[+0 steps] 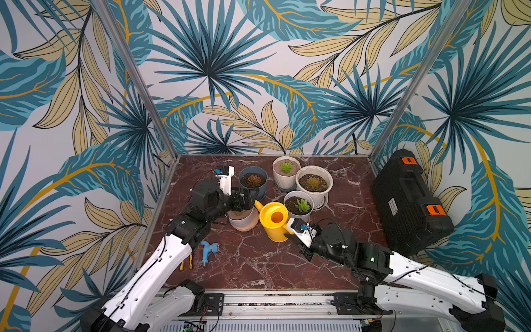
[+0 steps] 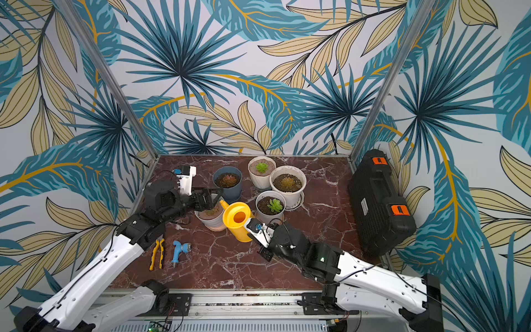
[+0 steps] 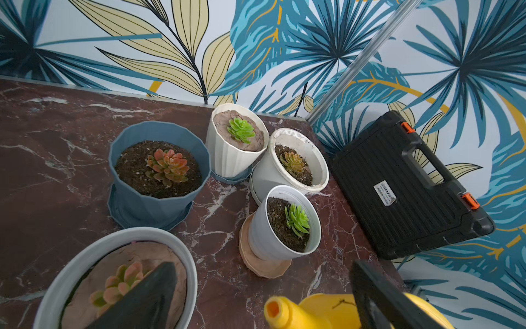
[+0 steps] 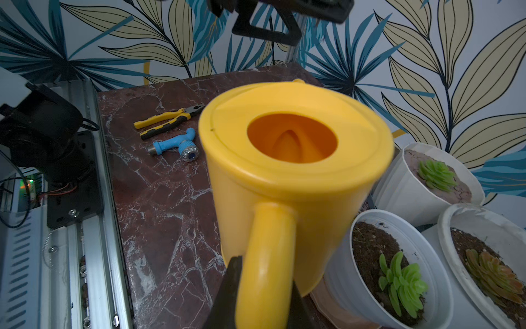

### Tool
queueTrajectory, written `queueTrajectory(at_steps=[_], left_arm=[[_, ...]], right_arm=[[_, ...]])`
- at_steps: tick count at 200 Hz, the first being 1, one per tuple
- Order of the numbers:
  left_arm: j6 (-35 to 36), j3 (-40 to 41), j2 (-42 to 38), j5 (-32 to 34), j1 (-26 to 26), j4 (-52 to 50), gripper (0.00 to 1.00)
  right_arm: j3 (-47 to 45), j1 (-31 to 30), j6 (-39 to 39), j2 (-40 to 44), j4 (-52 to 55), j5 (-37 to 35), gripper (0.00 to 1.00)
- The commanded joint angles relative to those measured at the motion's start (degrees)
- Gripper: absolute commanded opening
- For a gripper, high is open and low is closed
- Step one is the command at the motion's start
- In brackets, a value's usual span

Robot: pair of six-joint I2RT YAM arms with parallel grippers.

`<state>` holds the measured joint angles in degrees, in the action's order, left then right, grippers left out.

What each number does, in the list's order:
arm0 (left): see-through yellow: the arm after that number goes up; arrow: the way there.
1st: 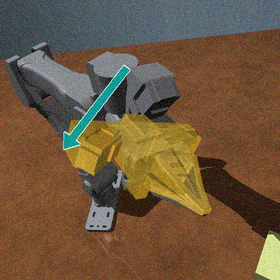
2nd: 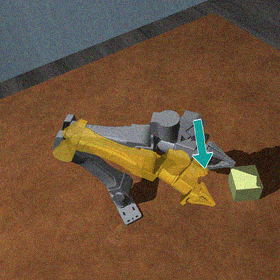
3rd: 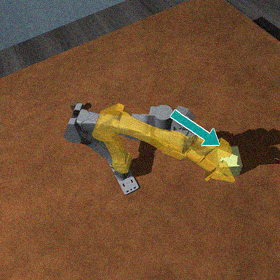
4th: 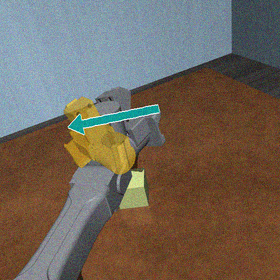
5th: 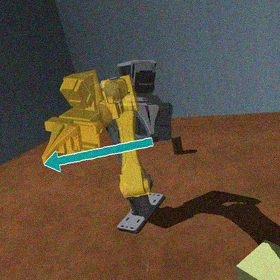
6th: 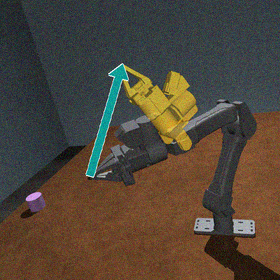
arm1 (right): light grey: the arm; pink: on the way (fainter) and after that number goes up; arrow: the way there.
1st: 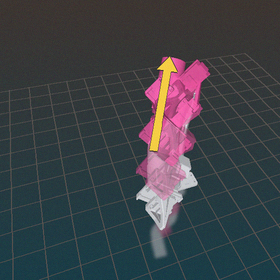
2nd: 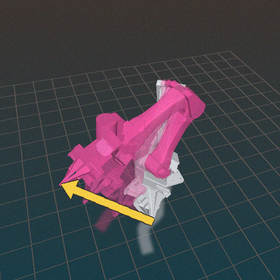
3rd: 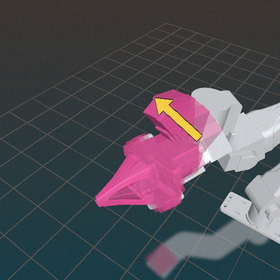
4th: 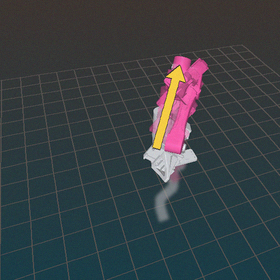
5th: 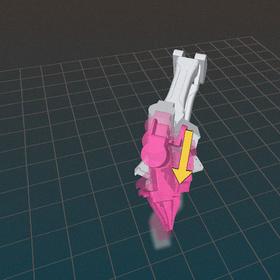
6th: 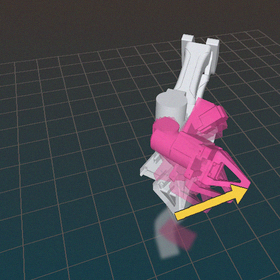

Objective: Water the succulent around the soil edge
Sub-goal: Pick up the watering can from the center of the board.

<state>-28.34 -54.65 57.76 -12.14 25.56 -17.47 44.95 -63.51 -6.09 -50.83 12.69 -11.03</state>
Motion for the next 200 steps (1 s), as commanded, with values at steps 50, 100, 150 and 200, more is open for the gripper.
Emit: queueTrajectory(at_steps=[50,100,150,200], left_arm=[[4.47,-3.02,4.81,7.58,5.87,-2.82,1.0],[4.08,-0.53,5.25,8.12,6.96,-1.79,1.0],[2.85,0.47,5.33,6.54,7.14,0.11,1.0],[2.76,0.6,5.35,6.09,7.21,-0.19,1.0]], right_arm=[[1.15,0.0,-1.11,2.93,-8.64,1.6,0.0],[0.34,-0.02,-1.92,7.74,-12.92,-5.36,0.0],[0.31,0.04,-2.34,8.87,-13.48,-8.59,0.0],[0.59,0.04,-1.3,8.97,-14.43,-13.14,0.0]])
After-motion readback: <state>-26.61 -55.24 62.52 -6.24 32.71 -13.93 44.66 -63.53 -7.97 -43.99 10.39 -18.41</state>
